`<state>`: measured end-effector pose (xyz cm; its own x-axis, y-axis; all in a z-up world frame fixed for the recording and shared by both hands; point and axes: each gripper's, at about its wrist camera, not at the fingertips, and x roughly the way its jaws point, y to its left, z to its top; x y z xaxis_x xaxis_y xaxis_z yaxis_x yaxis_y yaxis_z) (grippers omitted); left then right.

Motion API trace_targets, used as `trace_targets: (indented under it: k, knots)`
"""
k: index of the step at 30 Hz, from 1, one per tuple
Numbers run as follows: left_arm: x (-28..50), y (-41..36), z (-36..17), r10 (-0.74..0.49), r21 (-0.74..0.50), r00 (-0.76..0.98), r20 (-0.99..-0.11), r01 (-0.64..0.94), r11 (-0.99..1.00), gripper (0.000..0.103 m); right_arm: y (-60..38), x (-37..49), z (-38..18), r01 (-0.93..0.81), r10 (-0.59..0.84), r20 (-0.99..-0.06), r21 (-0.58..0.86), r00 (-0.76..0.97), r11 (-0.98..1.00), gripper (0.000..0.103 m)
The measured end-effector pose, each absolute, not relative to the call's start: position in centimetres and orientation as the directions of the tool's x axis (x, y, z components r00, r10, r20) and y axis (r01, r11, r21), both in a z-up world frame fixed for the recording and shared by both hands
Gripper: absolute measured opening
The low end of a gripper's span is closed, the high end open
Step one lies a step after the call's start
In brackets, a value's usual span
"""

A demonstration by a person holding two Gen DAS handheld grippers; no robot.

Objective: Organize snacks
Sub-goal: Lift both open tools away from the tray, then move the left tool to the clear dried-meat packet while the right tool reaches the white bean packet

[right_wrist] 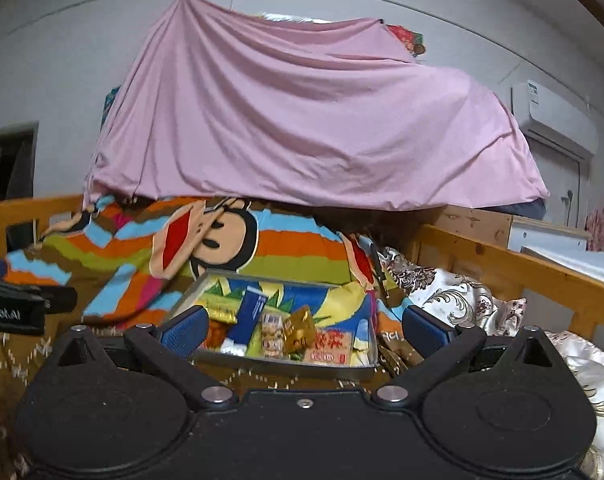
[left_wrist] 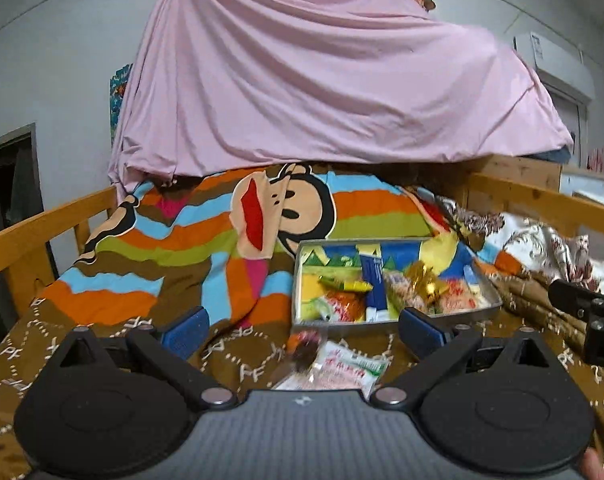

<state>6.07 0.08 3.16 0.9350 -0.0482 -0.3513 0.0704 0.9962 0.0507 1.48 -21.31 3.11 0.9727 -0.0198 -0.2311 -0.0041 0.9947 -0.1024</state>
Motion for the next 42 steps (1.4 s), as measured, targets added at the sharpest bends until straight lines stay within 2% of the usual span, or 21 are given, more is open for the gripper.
trace_targets:
  k: [6, 11, 19, 25, 33, 38, 42]
  knots:
    - [4.7, 0.0, 2.9, -0.004, 0.13, 0.927, -0.376, 0.057, 0.99, 0.103, -20.1, 0.7, 3.2, -0.021, -0.01, -0.289, -0.103, 0.957, 0.994, 0.102]
    - [5.4, -0.4, 2.5, 0.111, 0.218, 0.881, -0.46, -0.009, 0.976, 0.103, -18.8, 1.5, 3.7, 0.001, -0.048, -0.377, -0.123, 0.925, 0.992, 0.102]
    - [7.0, 2.9, 2.9, 0.101, 0.125, 0.825, -0.556, -0.037, 0.991, 0.103, -16.8, 2.5, 3.1, -0.039, -0.027, -0.442, -0.141, 0.897, 0.989, 0.102]
    - [10.3, 6.0, 3.6, 0.028, 0.046, 0.781, -0.624, 0.001, 0.999, 0.103, -16.7, 2.9, 0.9, -0.125, 0.044, -0.452, -0.15, 0.891, 0.981, 0.102]
    - [17.2, 6.2, 1.5, 0.0, 0.071, 0.716, -0.699, 0.07, 0.995, 0.103, -16.1, 5.7, -1.9, -0.177, 0.094, -0.515, -0.115, 0.852, 0.977, 0.102]
    - [21.4, 5.9, -0.5, -0.075, -0.042, 0.647, -0.759, 0.066, 0.997, 0.103, -14.0, 8.2, -3.7, -0.243, 0.132, -0.549, -0.134, 0.825, 0.961, 0.102]
    - [24.1, 5.7, -1.9, -0.157, -0.135, 0.626, -0.764, 0.084, 0.987, 0.103, -11.7, 10.0, -5.4, -0.317, 0.169, -0.56, -0.178, 0.811, 0.931, 0.102]
